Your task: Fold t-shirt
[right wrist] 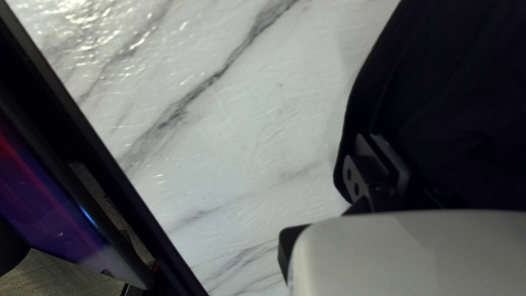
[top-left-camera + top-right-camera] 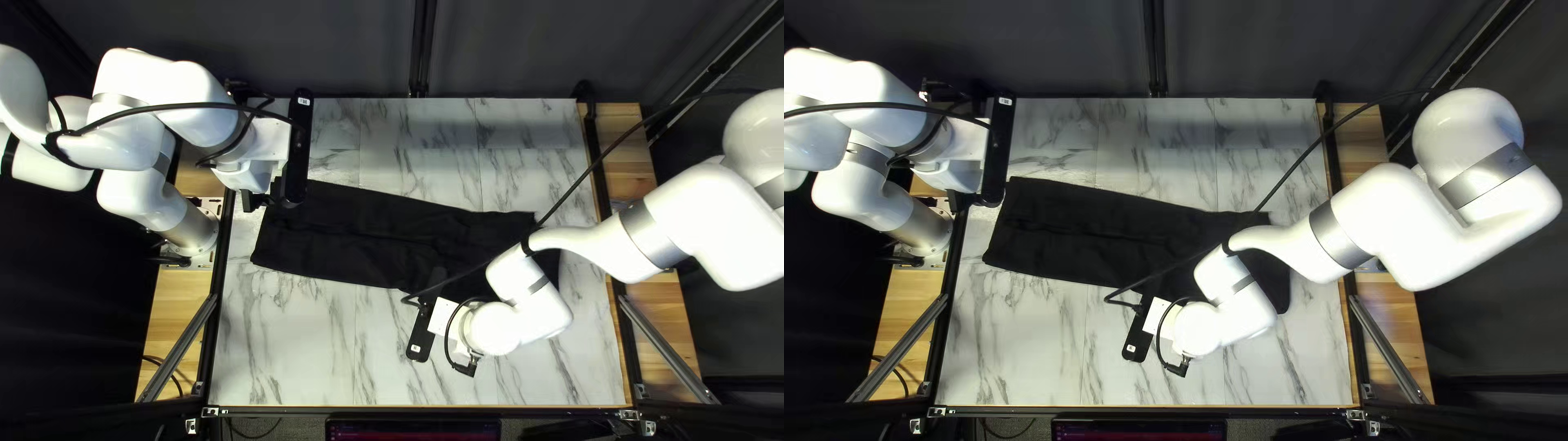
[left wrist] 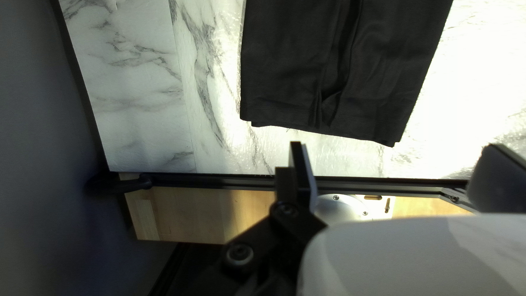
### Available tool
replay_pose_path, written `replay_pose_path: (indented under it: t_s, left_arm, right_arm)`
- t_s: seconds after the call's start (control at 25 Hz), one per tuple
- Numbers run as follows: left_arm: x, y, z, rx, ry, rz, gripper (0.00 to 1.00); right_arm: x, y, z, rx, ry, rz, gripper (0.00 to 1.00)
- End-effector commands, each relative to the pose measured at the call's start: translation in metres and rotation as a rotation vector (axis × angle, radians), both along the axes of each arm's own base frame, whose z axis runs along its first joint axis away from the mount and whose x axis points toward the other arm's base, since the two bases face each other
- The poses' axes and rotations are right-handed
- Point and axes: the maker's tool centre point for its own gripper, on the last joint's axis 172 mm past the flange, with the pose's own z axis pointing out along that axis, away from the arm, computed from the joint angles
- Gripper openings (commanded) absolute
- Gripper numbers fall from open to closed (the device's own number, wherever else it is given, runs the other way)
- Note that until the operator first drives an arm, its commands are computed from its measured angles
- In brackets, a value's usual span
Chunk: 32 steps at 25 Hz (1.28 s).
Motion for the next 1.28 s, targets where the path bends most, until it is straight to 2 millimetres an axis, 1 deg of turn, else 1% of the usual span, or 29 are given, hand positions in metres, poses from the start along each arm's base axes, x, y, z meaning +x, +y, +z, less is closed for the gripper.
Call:
replay_pose_path:
  t_s: [0.04,0.08,0.12,0.16,0.2,0.24,0.28,0.32,0.4,0.48,0.52,0.6,0.68,0.72,0.76,0.8,0.84,0.92,1.0,1.08,1.12,1.16,1.28]
  left_arm:
    - [0.0,0.0,0.0,0.0,0.0,0.0,1.0]
    - [0.0,0.0,0.0,0.0,0.0,0.0,1.0]
    - [0.0,0.0,0.0,0.0,0.0,0.0,1.0]
    - [0.0,0.0,0.0,0.0,0.0,0.0,1.0]
    - [0.0,0.0,0.0,0.0,0.0,0.0,1.0]
    - [0.0,0.0,0.0,0.0,0.0,0.0,1.0]
    - [0.0,0.0,0.0,0.0,0.0,0.0,1.0]
    - [0.0,0.0,0.0,0.0,0.0,0.0,1.0]
    - [0.0,0.0,0.0,0.0,0.0,0.0,1.0]
    - [0.0,0.0,0.0,0.0,0.0,0.0,1.0]
    - [0.0,0.0,0.0,0.0,0.0,0.0,1.0]
    - [0.0,0.0,0.0,0.0,0.0,0.0,1.0]
    - [0.0,0.0,0.0,0.0,0.0,0.0,1.0]
    - [0.0,0.0,0.0,0.0,0.0,0.0,1.0]
    - [0.0,0.0,0.0,0.0,0.0,0.0,1.0]
    - [0.0,0.0,0.0,0.0,0.0,0.0,1.0]
    - [0.0,0.0,0.0,0.0,0.0,0.0,1.0]
    - [0.0,0.0,0.0,0.0,0.0,0.0,1.0]
    - [0.0,0.0,0.0,0.0,0.0,0.0,1.0]
    - [0.0,0.0,0.0,0.0,0.0,0.0,1.0]
    - [0.0,0.0,0.0,0.0,0.0,0.0,1.0]
    - [0.0,0.0,0.0,0.0,0.0,0.0,1.0]
    - [0.0,0.0,0.0,0.0,0.0,0.0,1.0]
  right_arm:
    - [0.001,0.002,0.0,0.0,-0.007,0.007,0.0]
    - [0.001,0.001,0.0,0.001,-0.009,0.009,0.0]
    - [0.002,0.0,0.0,0.002,-0.012,0.011,0.19]
    - [0.003,-0.001,0.001,0.004,-0.019,0.015,0.33]
    - [0.003,-0.002,0.001,0.004,-0.021,0.016,0.6]
    - [0.006,-0.004,0.005,0.005,-0.031,0.023,0.65]
    - [0.008,-0.005,0.007,0.006,-0.04,0.027,0.83]
    - [0.011,-0.006,0.009,0.007,-0.044,0.031,0.97]
    - [0.016,-0.008,0.013,0.006,-0.054,0.041,1.0]
    - [0.019,-0.01,0.017,0.003,-0.06,0.048,1.0]
    - [0.018,-0.011,0.019,0.002,-0.061,0.049,1.0]
    - [0.01,-0.018,0.028,-0.004,-0.06,0.046,1.0]
    - [-0.011,-0.031,0.044,-0.013,-0.054,0.034,1.0]
    - [-0.018,-0.035,0.048,-0.014,-0.05,0.031,1.0]
    - [-0.032,-0.045,0.056,-0.012,-0.041,0.029,1.0]
    - [-0.036,-0.047,0.058,-0.011,-0.037,0.029,1.0]
    - [-0.054,-0.061,0.063,0.001,-0.03,0.034,1.0]
    - [-0.074,-0.076,0.066,0.018,-0.029,0.041,1.0]
    - [-0.099,-0.096,0.067,0.041,-0.036,0.047,1.0]
    - [-0.117,-0.11,0.066,0.056,-0.04,0.046,1.0]
    - [-0.121,-0.113,0.065,0.06,-0.04,0.045,1.0]
    - [-0.129,-0.119,0.063,0.066,-0.043,0.045,1.0]
    - [-0.139,-0.126,0.058,0.076,-0.052,0.046,1.0]
